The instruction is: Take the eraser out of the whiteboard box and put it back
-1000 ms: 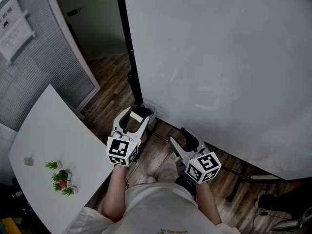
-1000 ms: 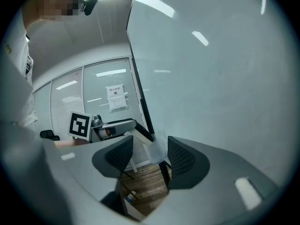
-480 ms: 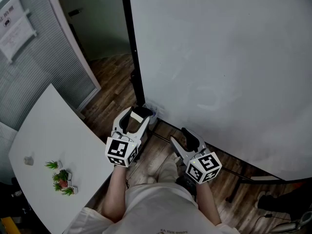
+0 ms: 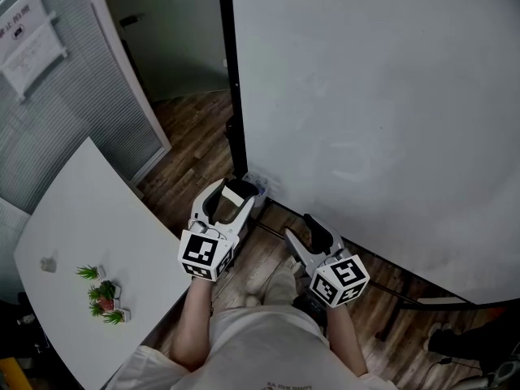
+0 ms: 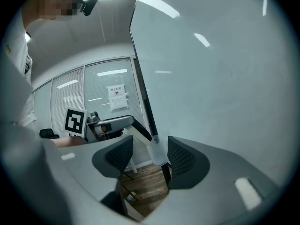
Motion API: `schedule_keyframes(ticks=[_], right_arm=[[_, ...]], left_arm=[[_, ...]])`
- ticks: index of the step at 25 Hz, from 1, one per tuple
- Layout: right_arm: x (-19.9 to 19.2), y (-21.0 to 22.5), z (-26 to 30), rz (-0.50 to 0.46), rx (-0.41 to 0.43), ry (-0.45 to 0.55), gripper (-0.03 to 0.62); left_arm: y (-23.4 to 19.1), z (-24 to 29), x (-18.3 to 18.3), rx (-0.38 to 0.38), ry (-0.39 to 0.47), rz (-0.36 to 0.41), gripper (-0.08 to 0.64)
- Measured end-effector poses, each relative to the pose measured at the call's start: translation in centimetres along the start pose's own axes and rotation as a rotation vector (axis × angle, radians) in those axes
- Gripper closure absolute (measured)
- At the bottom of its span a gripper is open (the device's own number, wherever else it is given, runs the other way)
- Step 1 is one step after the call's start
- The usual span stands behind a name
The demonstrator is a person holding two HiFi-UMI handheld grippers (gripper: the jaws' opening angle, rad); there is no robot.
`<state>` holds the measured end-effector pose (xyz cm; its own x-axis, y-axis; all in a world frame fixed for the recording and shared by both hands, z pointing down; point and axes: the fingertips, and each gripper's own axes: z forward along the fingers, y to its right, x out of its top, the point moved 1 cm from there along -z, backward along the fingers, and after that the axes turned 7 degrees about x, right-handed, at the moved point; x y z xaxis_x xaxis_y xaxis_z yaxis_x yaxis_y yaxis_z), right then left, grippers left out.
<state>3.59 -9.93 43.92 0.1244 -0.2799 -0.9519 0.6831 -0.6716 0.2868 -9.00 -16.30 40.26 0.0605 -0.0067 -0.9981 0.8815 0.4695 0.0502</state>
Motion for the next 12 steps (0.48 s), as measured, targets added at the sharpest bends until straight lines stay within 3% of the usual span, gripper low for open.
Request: schedule_keyframes(ticks=[12], right_arm=[[0.11,-0.45,-0.1,-0.011,0.0,0.001,0.359]], left_arm=[[0.86,-0.74,0.72,-0.013,0.014,0.011,0.296]])
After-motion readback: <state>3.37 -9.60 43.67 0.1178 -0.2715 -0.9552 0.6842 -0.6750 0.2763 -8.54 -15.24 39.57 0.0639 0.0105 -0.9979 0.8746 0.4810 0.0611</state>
